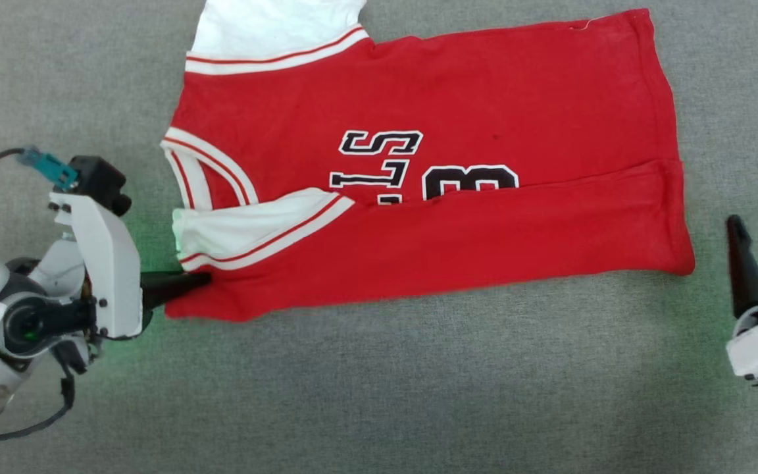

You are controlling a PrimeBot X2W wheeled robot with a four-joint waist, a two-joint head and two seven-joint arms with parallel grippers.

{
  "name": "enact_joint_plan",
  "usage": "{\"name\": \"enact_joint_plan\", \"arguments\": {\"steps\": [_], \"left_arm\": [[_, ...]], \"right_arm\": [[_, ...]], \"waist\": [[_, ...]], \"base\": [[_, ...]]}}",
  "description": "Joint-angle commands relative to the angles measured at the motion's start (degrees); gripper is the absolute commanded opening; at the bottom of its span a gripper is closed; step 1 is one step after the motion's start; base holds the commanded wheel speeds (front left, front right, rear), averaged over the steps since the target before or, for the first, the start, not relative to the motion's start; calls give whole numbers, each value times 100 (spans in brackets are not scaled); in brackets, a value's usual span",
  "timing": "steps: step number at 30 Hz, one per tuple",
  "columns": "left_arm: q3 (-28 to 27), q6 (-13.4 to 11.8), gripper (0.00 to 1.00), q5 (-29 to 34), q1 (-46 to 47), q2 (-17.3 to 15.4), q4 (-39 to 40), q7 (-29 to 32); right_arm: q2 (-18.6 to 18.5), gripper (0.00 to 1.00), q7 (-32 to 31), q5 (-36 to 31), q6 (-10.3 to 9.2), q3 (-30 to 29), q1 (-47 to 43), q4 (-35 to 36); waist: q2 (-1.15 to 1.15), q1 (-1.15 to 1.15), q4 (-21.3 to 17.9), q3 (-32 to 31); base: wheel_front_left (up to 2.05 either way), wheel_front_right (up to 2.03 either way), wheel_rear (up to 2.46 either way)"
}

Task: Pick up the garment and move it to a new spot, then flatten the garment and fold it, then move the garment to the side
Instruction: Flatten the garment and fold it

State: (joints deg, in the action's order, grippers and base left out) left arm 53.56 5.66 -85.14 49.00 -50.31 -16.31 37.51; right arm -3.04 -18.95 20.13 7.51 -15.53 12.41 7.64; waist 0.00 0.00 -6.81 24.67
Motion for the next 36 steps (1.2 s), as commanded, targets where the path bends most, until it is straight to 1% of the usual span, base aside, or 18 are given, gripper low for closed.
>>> {"name": "enact_joint_plan", "arguments": {"steps": [1,4,7,11,14,17,20,21,22,23,29,32,36], "left_arm": [[200,11,0,54,-207,328,-67,-13],[157,51,0,94,-155,342,-113,-120],[149,82,0,114,-117,363,-152,-143],[139,105,0,158,-46,417,-183,-182],[147,130,0,177,-13,468,-186,-216],[161,138,0,207,30,540,-192,-261],[178,142,0,245,51,594,-210,-289],[179,145,0,250,53,605,-216,-302],[177,148,0,260,65,616,-219,-325],[171,148,0,270,74,629,-219,-344],[162,162,0,209,-39,633,-103,-499],[144,171,0,230,-146,506,96,-652],[98,174,0,194,-376,219,406,-913]], "right_arm": [[19,100,-45,-37,-5,57,50,19],[-150,100,-421,-135,-5,276,131,15],[-394,100,-1030,-186,-5,566,215,-57],[-692,100,-1886,-216,-5,704,364,-139],[-760,100,-2437,-196,-5,679,527,-194],[-736,100,-2925,-251,-5,621,611,-307],[-697,99,-3267,-301,-5,587,637,-418],[-671,46,-3348,-303,-5,564,624,-430],[-646,29,-3386,-308,-5,524,625,-416],[-615,0,-3410,-319,-5,479,640,-395],[-542,0,-3416,-286,-6,360,531,-245],[-519,0,-3410,-246,-5,330,449,-134],[-567,0,-3437,-187,-5,292,156,104]], "waist": [[0,0,10,9],[0,0,24,27],[0,0,46,47],[0,0,98,83],[0,0,139,116],[0,0,206,155],[0,0,263,198],[0,0,279,213],[0,0,296,227],[0,0,308,236],[0,0,341,142],[0,0,332,39],[0,0,353,-92]], "base": [[0,0,0],[0,0,0],[0,0,0],[0,0,0],[0,0,0],[0,0,0],[0,0,0],[0,0,0],[0,0,0],[0,0,0],[0,0,0],[0,0,0],[0,0,0]]}}
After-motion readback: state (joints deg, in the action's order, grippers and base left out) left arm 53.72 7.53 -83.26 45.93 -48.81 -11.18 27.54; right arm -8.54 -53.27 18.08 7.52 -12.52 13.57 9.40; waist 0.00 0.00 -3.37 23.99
